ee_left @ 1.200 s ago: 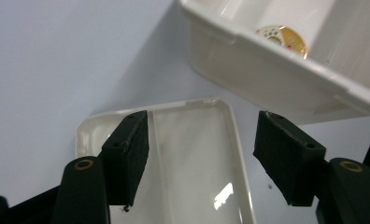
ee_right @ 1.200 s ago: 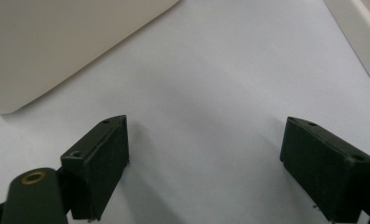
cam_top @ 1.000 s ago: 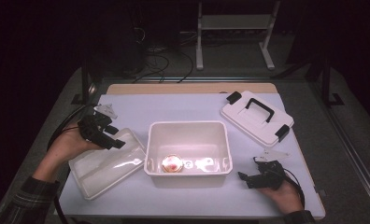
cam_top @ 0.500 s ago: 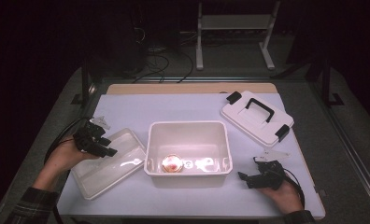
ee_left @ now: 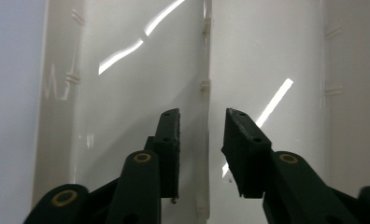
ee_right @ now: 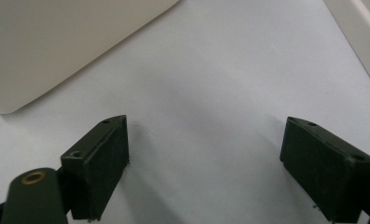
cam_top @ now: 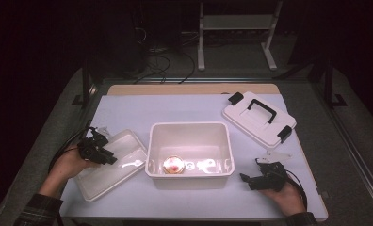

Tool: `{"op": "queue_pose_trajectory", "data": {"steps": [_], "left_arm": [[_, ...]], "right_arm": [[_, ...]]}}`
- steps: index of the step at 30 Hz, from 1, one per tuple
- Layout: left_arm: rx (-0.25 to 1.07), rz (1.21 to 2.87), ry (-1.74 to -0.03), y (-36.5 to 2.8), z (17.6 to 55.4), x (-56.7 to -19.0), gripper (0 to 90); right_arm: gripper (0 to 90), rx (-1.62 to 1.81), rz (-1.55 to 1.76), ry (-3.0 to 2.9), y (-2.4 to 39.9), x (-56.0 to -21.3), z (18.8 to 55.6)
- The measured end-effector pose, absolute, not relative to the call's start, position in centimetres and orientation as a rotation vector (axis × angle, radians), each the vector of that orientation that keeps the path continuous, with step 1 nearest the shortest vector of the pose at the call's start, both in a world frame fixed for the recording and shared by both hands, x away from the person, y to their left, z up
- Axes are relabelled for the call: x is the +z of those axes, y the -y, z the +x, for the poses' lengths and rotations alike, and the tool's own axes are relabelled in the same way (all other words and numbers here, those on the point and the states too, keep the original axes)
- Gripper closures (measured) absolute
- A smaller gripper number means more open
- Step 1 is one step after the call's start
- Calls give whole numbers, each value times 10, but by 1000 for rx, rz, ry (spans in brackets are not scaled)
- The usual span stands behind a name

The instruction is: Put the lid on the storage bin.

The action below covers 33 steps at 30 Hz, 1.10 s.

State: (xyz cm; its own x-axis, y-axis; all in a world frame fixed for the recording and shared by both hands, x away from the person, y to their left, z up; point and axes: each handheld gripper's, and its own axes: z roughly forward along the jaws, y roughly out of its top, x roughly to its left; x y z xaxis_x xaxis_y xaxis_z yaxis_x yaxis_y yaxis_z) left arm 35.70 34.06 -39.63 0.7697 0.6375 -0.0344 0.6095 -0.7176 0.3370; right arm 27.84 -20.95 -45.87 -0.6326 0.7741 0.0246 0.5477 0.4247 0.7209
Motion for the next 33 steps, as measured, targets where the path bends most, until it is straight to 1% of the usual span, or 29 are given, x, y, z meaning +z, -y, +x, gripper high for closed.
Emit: {"op": "queue_pose_trajectory", "data": {"steps": [3,6,13,23,33], "left_arm": [[127,2645,-960,-340,356,-401,726],[115,2654,-959,-340,356,-406,753],[120,2651,-957,-340,354,-408,879],[90,2630,-953,-342,353,-402,889],[109,2614,-930,-347,355,-362,890]], "right_arm": [[147,1027,1140,-2372,210,-459,278],[147,1027,1140,-2372,210,-459,278],[147,1027,1140,-2372,209,-459,278],[147,1027,1140,-2372,210,-459,278],[147,1027,1140,-2372,210,-459,278]]}}
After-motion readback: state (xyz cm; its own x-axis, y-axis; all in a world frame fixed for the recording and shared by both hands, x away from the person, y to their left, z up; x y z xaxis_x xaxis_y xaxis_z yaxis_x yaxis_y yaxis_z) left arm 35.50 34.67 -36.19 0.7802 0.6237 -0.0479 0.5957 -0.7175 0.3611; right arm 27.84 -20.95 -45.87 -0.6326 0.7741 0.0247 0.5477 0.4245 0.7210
